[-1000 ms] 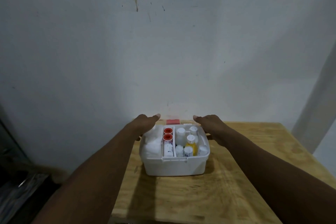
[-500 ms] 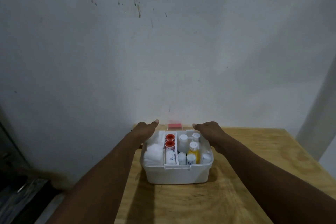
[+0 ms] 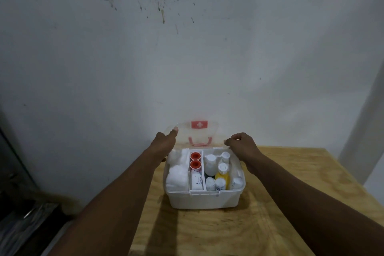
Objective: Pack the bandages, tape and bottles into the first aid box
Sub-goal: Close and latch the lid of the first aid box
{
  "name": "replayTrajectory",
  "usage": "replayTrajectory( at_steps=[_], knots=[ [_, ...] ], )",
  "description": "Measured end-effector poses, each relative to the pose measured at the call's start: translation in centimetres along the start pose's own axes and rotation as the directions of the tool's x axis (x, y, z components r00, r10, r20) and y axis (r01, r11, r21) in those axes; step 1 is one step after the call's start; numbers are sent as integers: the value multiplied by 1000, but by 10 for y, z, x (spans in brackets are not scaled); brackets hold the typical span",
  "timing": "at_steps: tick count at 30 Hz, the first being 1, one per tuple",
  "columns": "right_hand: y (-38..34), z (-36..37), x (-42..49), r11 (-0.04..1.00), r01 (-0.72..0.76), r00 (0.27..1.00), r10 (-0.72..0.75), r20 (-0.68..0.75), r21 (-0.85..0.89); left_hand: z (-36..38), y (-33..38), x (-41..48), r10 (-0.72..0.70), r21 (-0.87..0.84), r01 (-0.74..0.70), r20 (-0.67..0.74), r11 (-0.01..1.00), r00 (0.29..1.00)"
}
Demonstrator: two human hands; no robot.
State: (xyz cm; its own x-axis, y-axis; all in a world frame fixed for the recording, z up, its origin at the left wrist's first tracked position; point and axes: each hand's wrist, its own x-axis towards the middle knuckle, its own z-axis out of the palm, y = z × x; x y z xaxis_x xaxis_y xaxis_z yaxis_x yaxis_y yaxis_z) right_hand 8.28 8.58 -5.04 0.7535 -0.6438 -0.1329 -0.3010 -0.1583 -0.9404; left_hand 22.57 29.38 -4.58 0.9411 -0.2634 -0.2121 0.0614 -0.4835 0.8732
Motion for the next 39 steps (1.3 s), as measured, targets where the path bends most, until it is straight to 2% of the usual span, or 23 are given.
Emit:
replayTrajectory(
  at_steps=[6, 13, 19, 26, 34, 39],
  knots=[
    [-6, -6, -7, 997, -11, 1000, 9, 21, 80, -6, 3, -7, 29, -39, -26, 57, 999, 998],
    [-14, -7, -11, 993, 24, 999, -20, -37, 113, -15, 9, -23, -18, -135, 30, 88, 990, 996],
    [-19, -12, -21, 981, 0, 999, 7, -33, 192, -27, 6, -28, 3, -204, 2, 25, 979, 1000],
    [-20, -19, -29, 991, 2, 998, 6, -55, 134, -36, 2, -37, 29, -228, -20, 34, 974, 999],
    [-9, -25, -37, 993, 52, 997, -47, -57, 103, -38, -7, -52, 46, -148, -41, 28, 988, 999],
    [7, -22, -40, 981, 163, 986, -167, -27, -110, -30, -11, -63, 67, 15, -68, 90, 998, 994]
  ],
)
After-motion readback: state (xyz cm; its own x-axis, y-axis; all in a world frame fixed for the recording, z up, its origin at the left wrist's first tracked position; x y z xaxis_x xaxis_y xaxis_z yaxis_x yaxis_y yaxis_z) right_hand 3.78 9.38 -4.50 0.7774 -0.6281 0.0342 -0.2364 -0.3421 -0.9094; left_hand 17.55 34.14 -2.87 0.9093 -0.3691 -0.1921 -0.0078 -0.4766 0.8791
